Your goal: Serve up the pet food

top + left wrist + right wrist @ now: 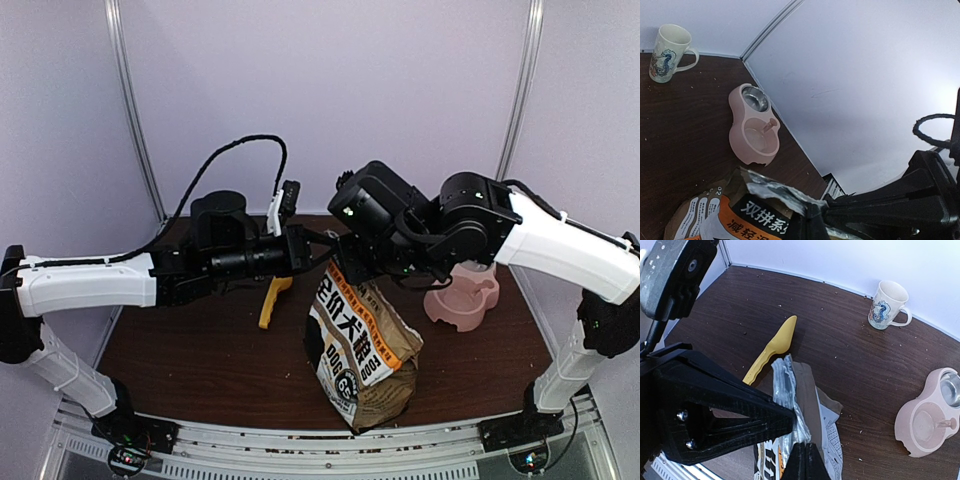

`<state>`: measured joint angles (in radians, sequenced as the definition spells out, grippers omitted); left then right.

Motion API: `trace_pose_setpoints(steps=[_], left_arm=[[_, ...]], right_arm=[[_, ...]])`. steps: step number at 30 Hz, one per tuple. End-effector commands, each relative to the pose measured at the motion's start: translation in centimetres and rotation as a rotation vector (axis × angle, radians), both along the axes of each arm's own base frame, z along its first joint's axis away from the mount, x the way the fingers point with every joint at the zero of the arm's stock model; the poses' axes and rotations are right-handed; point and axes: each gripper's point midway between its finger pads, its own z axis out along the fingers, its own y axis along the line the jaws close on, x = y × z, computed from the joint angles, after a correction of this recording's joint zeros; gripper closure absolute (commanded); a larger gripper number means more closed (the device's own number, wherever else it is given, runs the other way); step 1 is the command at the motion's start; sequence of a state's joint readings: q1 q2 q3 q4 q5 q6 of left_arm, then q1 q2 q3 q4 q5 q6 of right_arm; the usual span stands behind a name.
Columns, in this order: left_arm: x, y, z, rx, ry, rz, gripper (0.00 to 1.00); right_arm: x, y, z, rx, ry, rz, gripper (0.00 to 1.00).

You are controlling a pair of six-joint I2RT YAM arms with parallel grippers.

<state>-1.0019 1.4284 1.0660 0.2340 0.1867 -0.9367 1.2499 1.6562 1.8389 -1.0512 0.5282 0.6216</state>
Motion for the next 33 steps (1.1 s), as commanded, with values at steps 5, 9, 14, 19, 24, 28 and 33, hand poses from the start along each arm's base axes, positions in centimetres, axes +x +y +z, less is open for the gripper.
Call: trace_pose_setpoints(steps=[5, 9, 14, 19, 24, 28, 33], left_arm=[[0.0, -0.1, 0.5, 0.010, -0.024, 0.008, 1.00], [0.0, -0.1, 0.6, 0.009, -0.025, 0.008, 1.00], [-0.1, -0.1, 0.6, 0.014, -0.029, 0.009, 1.00], [0.0, 0.1, 0.5, 0.026, -0.030, 0.023, 1.00], [0.0, 0.1, 0.4, 0.033, -0.031, 0.027, 1.00], [-0.1, 0.1, 0.4, 0.037, -0.031, 0.027, 1.00], [-0.1, 0.2, 0.3, 0.045, -0.030, 0.031, 1.00]], right_arm=[[0.3, -3.4, 0.3, -0.069, -0.032, -0.076, 1.00], [0.3, -3.4, 0.4, -0.064, -0.031, -0.077, 1.00], [0.3, -3.5, 0.5, -0.059, -0.033, -0.082, 1.00], [0.3, -3.8, 0.7, -0.056, -0.038, -0.095, 1.00], [0.4, -4.1, 0.7, -0.057, -0.039, -0.109, 1.00], [0.4, -4.3, 0.8, -0.057, -0.041, -0.119, 1.00], [0.5, -4.7, 0.9, -0.057, -0.045, -0.132, 1.00]])
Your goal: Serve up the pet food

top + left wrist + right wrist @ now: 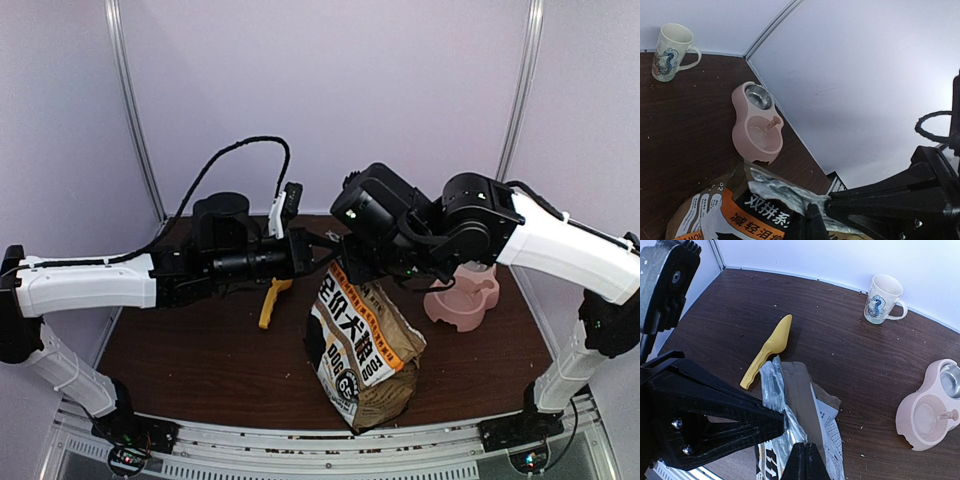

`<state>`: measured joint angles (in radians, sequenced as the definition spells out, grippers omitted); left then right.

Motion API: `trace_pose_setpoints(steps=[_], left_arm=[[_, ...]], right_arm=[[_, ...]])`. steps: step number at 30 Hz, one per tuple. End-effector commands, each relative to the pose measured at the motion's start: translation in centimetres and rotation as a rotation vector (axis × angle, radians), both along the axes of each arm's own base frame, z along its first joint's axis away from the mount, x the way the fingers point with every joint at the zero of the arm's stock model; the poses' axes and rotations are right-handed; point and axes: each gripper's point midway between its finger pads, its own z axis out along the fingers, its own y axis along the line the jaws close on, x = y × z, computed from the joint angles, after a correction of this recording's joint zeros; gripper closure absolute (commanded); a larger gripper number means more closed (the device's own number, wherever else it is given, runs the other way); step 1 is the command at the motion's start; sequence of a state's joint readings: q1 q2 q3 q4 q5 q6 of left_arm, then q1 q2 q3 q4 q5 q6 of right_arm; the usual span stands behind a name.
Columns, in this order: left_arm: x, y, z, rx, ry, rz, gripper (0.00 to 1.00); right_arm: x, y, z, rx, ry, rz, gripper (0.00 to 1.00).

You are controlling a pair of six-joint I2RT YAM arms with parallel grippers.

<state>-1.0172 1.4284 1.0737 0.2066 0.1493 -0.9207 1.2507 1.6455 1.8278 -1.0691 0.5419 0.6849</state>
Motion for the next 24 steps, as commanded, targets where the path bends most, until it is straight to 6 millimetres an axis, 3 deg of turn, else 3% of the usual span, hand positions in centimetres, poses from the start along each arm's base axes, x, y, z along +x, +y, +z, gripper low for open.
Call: trace_pose_setpoints(steps=[1, 24], left_arm=[[0.0, 0.3, 0.6, 0.021, -0.022, 0.013, 1.00], [0.2, 0.4, 0.4, 0.047, -0.025, 0.029, 1.00]], right_arm=[[0.6, -4.1, 0.9, -0.087, -0.056, -0.089, 1.00], [1.1, -5.9, 0.9, -0.089, -0.054, -0.155, 1.00]])
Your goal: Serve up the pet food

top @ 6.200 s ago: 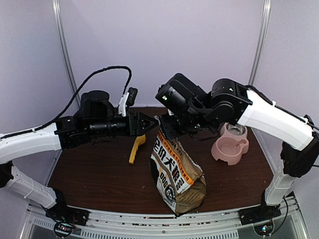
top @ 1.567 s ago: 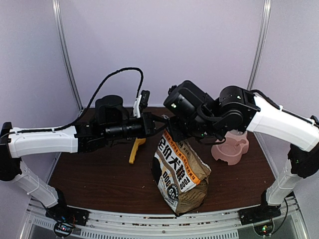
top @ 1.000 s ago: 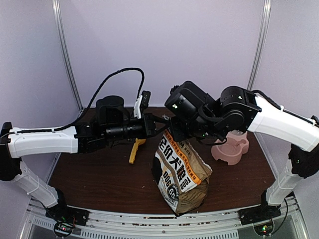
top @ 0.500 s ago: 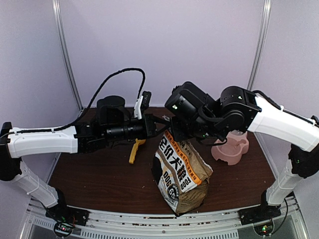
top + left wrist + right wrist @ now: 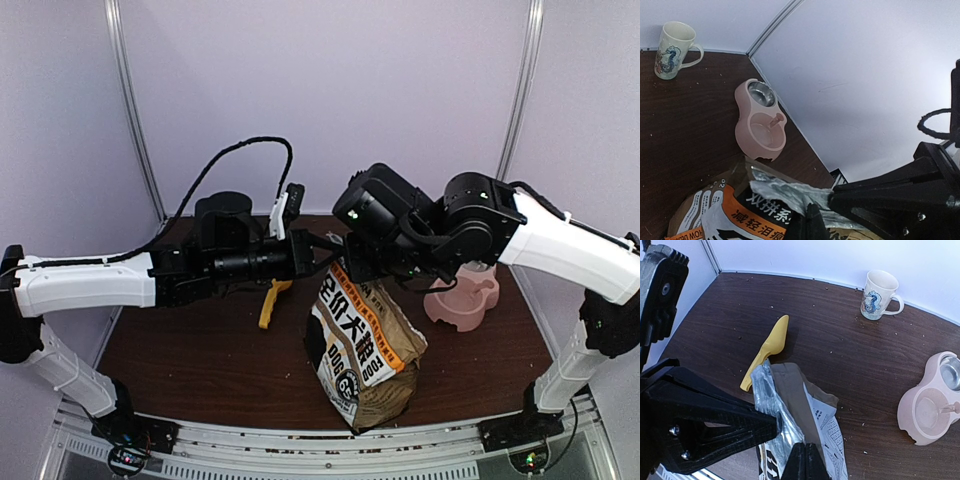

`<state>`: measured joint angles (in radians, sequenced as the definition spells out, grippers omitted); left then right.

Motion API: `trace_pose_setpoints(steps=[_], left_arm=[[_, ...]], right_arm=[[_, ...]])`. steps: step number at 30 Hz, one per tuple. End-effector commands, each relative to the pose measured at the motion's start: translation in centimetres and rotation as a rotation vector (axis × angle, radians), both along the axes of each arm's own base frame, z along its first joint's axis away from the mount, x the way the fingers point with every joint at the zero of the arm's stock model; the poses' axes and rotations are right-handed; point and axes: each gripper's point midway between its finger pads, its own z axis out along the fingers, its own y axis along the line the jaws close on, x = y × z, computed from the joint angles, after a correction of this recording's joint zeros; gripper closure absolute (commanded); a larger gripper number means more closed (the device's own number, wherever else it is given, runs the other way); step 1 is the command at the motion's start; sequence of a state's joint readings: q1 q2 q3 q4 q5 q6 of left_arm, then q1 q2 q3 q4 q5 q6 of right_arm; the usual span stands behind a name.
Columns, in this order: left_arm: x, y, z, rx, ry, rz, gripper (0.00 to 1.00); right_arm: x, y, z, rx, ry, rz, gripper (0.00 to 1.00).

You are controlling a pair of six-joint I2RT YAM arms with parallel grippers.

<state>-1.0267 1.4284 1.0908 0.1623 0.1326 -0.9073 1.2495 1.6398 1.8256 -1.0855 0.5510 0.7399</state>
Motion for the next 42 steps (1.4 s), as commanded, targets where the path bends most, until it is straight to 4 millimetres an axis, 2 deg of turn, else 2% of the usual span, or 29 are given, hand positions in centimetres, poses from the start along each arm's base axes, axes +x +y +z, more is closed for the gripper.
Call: trace_pose_setpoints(steps=[1, 11, 15, 22, 27, 31, 33, 34, 38, 42], left_arm=[[0.4, 0.5, 0.6, 0.020, -0.024, 0.024, 1.00], [0.3, 0.5, 1.1, 0.016, -0.034, 0.021, 1.00], [0.2, 0.8, 2.3, -0.002, -0.053, 0.021, 1.00], [-0.2, 2.8, 4.9, 0.048, -0.120, 0.049, 1.00], [0.4, 4.8, 5.7, 0.118, -0.148, 0.100, 1.00], [-0.2, 5.1, 6.8, 0.136, -0.176, 0.072, 1.00], [-0.9, 4.7, 7.4, 0.116, -0.179, 0.030, 0.87], [-1.2, 4.5, 7.7, 0.105, -0.175, 0.012, 0.77], [-2.5, 3.9, 7.8, 0.096, -0.140, -0.038, 0.42], [-2.9, 3.2, 6.3, 0.126, -0.079, -0.051, 0.29]], right_arm=[[1.1, -5.5, 1.0, -0.116, -0.062, -0.118, 1.00], [1.2, -5.7, 1.1, -0.106, -0.061, -0.121, 1.00], [1.1, -5.5, 1.2, -0.094, -0.058, -0.111, 1.00], [1.1, -5.2, 1.5, -0.077, -0.057, -0.091, 1.00], [1.3, -5.5, 1.4, -0.087, -0.054, -0.094, 1.00], [0.9, -4.6, 1.7, -0.060, -0.035, -0.030, 1.00], [0.3, -3.8, 2.3, -0.021, -0.012, 0.027, 1.00], [0.0, -3.5, 2.6, -0.001, -0.003, 0.050, 1.00], [-1.2, -3.1, 3.6, 0.054, 0.030, 0.114, 0.76], [-1.9, -3.7, 3.5, 0.085, 0.061, 0.117, 0.64]])
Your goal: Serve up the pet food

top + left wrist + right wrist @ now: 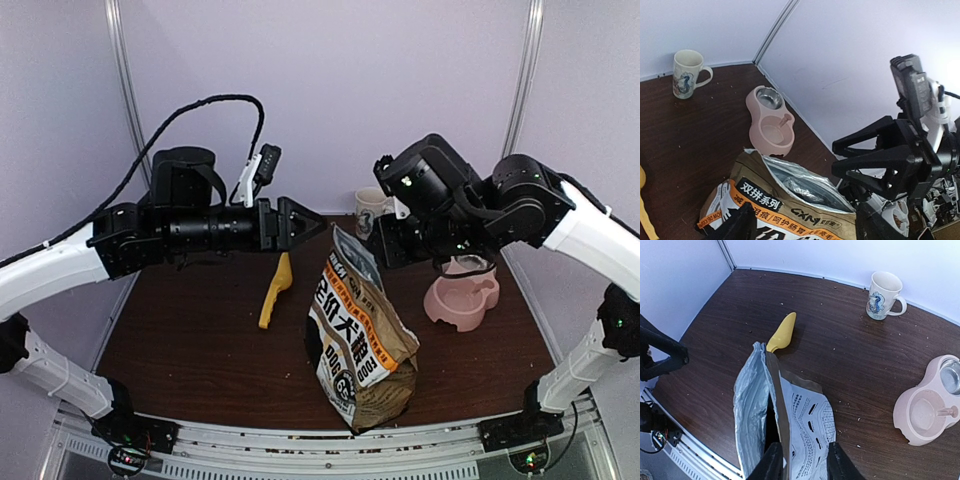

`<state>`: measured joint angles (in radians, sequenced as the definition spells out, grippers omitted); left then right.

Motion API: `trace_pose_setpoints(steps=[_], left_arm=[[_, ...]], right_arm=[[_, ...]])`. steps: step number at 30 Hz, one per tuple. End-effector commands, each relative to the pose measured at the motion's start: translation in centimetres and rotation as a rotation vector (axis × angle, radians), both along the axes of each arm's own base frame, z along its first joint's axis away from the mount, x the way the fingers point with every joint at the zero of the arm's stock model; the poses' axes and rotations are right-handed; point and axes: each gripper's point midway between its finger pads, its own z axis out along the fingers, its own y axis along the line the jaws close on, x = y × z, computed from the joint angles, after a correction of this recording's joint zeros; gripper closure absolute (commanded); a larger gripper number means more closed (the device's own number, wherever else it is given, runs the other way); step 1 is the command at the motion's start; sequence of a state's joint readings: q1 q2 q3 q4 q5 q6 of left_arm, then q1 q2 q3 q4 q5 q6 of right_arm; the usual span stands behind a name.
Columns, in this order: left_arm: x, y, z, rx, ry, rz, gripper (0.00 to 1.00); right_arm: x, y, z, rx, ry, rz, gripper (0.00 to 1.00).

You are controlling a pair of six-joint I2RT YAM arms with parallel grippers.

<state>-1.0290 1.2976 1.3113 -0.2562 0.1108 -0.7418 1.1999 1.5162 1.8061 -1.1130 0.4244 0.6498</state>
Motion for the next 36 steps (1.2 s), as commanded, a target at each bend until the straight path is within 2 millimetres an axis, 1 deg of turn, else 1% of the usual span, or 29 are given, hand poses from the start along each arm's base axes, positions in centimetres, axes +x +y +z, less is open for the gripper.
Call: trace_pose_setpoints(steps=[1, 4, 7, 11, 14, 16, 19, 25, 29, 31, 36], left_arm=[[-1.0, -0.9, -0.5, 0.007, 0.054, -0.033, 0.27], [-0.9, -1.4, -1.5, 0.016, 0.103, -0.019, 0.23], [-0.8, -1.9, -2.3, 0.024, 0.128, -0.016, 0.21], [-0.7, -2.5, -2.7, 0.017, 0.150, -0.014, 0.20], [-0.6, -2.9, -3.1, 0.023, 0.158, -0.015, 0.20], [-0.5, -3.1, -3.6, 0.030, 0.168, -0.016, 0.20], [-0.5, -3.8, -4.0, 0.034, 0.178, -0.032, 0.20], [-0.5, -4.7, -5.1, 0.051, 0.200, -0.058, 0.19], [-0.6, -4.9, -5.0, 0.037, 0.202, -0.064, 0.20], [-0.5, -5.0, -4.7, 0.020, 0.199, -0.063, 0.20], [-0.2, -5.1, -4.0, -0.013, 0.194, -0.050, 0.19]], right_arm=[[-1.2, -0.8, 1.0, 0.054, 0.037, 0.036, 0.61], [-1.9, -0.3, 0.7, 0.078, 0.058, 0.064, 0.55], [-2.2, 0.1, 0.0, 0.074, 0.070, 0.078, 0.54], [-2.4, 0.6, -1.3, 0.050, 0.085, 0.090, 0.61], [-2.4, 0.8, -1.9, 0.043, 0.088, 0.095, 0.66], [-2.3, 0.9, -2.1, 0.043, 0.085, 0.093, 0.74], [-2.2, 1.3, -2.4, 0.037, 0.092, 0.097, 0.78], [-2.1, 1.6, -3.0, 0.027, 0.100, 0.088, 0.92], [-2.1, 1.6, -2.8, 0.031, 0.098, 0.090, 0.97], [-2.1, 1.6, -2.9, 0.024, 0.096, 0.089, 0.99], [-2.0, 1.5, -3.3, 0.004, 0.094, 0.085, 1.00]])
